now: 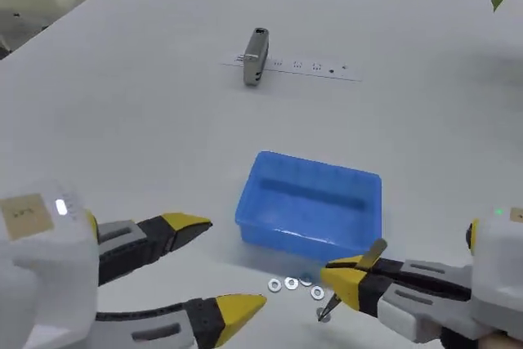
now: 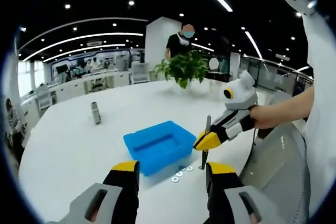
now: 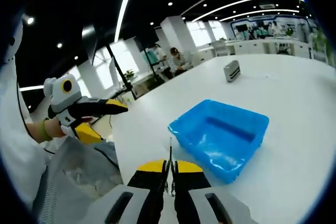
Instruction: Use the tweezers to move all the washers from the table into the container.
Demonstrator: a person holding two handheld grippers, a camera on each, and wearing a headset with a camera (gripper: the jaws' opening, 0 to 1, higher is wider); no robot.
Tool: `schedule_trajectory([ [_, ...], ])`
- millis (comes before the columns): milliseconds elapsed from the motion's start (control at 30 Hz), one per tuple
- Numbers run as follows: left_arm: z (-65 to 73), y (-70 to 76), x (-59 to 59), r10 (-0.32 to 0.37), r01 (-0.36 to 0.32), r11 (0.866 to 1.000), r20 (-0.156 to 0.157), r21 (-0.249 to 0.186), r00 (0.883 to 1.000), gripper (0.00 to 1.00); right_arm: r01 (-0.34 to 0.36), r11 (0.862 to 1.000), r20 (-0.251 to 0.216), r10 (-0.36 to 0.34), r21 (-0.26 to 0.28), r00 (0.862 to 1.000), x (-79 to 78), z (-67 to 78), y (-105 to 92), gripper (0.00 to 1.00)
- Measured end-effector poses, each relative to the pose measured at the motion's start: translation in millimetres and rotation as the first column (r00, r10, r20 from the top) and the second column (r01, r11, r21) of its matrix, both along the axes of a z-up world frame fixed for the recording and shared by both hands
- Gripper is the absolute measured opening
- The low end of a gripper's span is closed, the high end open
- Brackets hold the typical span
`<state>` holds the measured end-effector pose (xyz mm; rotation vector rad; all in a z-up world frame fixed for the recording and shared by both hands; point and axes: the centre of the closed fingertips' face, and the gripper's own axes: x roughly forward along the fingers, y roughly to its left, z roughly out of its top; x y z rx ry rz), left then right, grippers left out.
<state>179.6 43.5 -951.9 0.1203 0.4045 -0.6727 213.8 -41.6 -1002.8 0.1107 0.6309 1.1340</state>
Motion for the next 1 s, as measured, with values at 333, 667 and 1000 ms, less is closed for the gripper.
schedule_trajectory([
  [333,0.1,12.3,5.4,0.094,-0.092,0.994,0.029,-0.064,0.995,0.64,0.05,0.998,0.029,-0.05,0.025,0.998,7.0,23.6,-5.6,0.02],
  [667,4.0,16.7,9.1,0.123,-0.118,0.989,0.051,-0.091,0.991,0.75,0.116,0.992,0.11,-0.121,0.053,0.987,35.0,62.5,-14.2,0.02],
  [1000,8.8,17.7,10.4,0.136,-0.128,0.987,0.081,-0.097,0.987,0.82,0.143,0.99,0.15,-0.144,0.014,0.978,65.0,60.5,-15.9,0.02],
])
